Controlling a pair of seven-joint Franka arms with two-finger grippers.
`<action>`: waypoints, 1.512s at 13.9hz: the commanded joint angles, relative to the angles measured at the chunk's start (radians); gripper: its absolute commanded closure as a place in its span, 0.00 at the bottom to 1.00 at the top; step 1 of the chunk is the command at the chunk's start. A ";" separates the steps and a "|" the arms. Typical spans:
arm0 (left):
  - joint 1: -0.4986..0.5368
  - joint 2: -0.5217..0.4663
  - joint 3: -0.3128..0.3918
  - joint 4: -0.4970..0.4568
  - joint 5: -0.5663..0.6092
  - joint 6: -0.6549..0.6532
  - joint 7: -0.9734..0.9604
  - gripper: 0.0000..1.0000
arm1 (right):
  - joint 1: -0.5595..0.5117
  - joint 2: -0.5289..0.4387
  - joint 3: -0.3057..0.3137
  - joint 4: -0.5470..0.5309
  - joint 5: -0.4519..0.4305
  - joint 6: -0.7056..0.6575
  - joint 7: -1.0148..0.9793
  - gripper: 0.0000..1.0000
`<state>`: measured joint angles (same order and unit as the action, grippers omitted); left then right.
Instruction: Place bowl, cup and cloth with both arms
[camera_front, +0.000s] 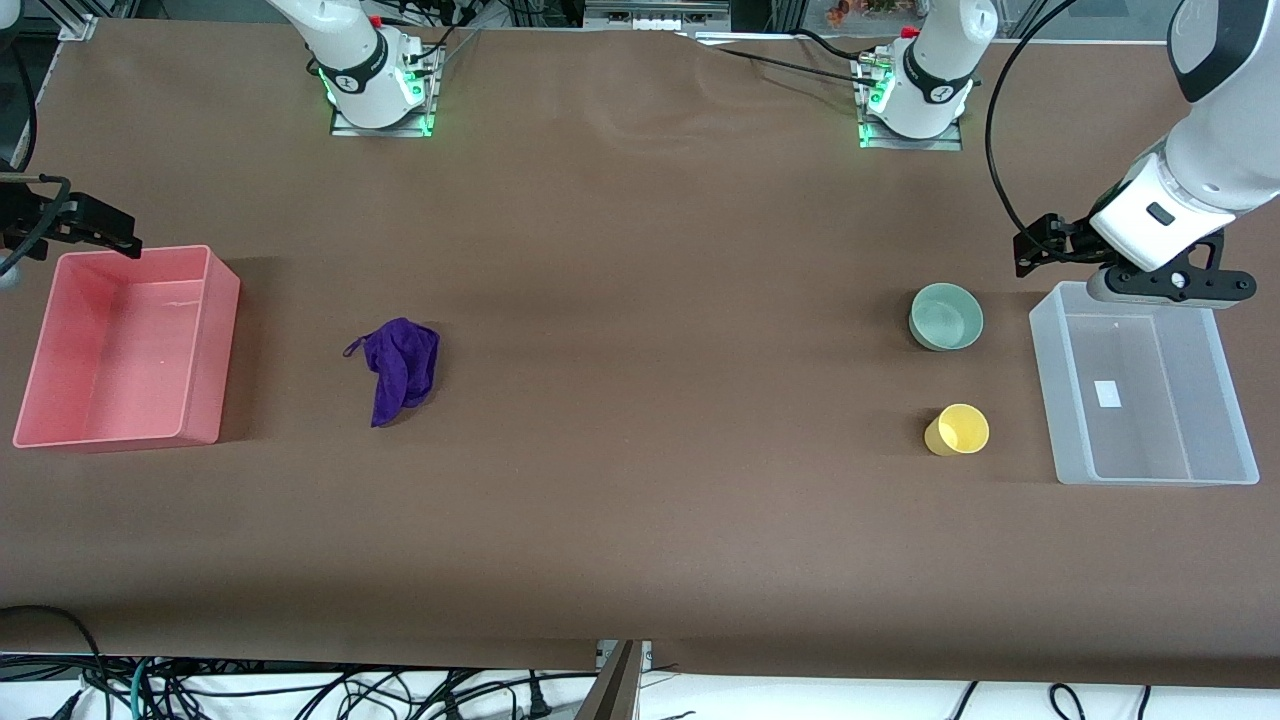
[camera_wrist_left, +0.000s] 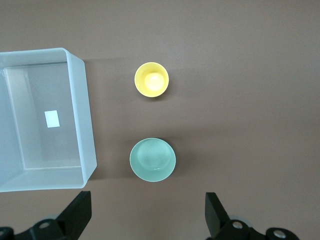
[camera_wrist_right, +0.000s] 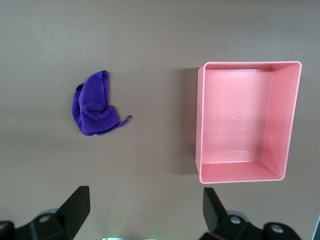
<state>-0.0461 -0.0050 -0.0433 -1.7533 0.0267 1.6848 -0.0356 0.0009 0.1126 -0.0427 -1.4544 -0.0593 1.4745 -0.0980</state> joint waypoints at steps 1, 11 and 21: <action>0.000 0.007 0.003 0.020 -0.008 -0.013 0.016 0.00 | -0.002 0.009 0.003 0.023 0.010 -0.003 -0.014 0.00; 0.081 0.083 0.003 -0.017 -0.008 -0.004 0.229 0.00 | 0.011 0.010 0.004 0.025 0.015 0.000 -0.011 0.00; 0.101 0.152 0.002 -0.296 0.025 0.360 0.244 0.00 | 0.013 0.104 0.003 0.022 0.101 0.020 -0.012 0.00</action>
<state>0.0505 0.1474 -0.0385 -1.9824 0.0298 1.9684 0.1843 0.0133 0.1833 -0.0393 -1.4542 0.0259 1.4897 -0.0980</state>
